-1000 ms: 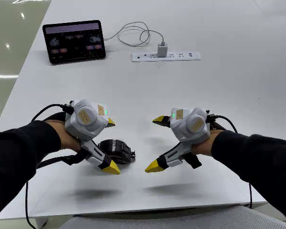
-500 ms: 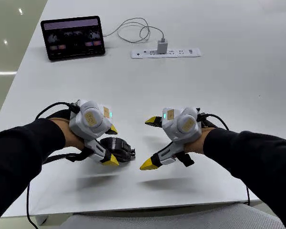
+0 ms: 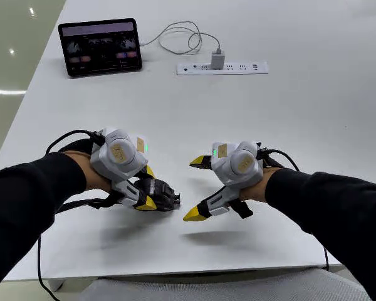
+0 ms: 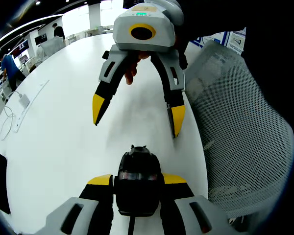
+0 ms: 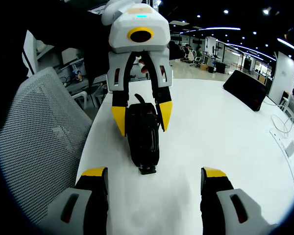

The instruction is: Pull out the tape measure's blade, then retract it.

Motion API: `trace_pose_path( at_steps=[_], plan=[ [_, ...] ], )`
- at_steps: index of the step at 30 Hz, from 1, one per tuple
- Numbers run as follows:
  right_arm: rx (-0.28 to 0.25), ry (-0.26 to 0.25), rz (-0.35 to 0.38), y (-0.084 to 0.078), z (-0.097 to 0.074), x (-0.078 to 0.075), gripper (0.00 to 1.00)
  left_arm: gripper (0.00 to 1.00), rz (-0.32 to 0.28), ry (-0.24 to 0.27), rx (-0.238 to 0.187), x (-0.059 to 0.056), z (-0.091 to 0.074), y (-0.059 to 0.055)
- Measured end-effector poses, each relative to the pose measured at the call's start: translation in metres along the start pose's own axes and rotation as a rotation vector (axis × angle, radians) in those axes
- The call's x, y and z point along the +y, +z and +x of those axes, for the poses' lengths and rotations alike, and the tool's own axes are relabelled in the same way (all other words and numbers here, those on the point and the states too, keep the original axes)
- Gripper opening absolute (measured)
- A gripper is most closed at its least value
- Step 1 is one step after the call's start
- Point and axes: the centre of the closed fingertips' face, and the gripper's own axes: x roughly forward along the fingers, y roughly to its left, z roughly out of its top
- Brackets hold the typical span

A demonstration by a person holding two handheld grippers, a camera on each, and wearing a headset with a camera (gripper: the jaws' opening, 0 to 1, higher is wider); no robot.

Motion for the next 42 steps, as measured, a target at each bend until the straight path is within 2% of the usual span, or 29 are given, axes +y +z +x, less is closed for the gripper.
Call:
trace_pose_path(
  at_steps=[7,17,19,23,32,37,42],
  plan=[
    [0.012,0.01,-0.024,-0.001,0.007,0.003,0.61,0.32,0.004,-0.002,0.0,0.0,0.0,0.0],
    [0.086,0.025,-0.033,-0.018,0.024,0.005,0.36,0.32,-0.008,0.002,-0.014,-0.001,0.0,0.0],
    [0.089,0.024,-0.049,-0.017,0.025,0.006,0.33,0.32,-0.007,-0.002,-0.014,-0.001,0.0,0.001],
    [0.076,0.023,-0.038,-0.012,0.027,0.003,0.28,0.32,-0.01,-0.006,-0.013,-0.001,0.0,0.0],
    [0.084,0.034,-0.062,-0.013,0.027,0.004,0.19,0.32,-0.005,-0.013,-0.01,-0.001,0.001,0.0],
    [0.087,0.056,-0.077,-0.013,0.033,0.011,0.13,0.32,-0.01,-0.01,-0.009,-0.001,0.001,-0.001],
    [0.082,0.055,-0.074,-0.012,0.035,0.01,0.11,0.32,-0.015,-0.01,-0.01,-0.001,0.002,-0.001]
  ],
)
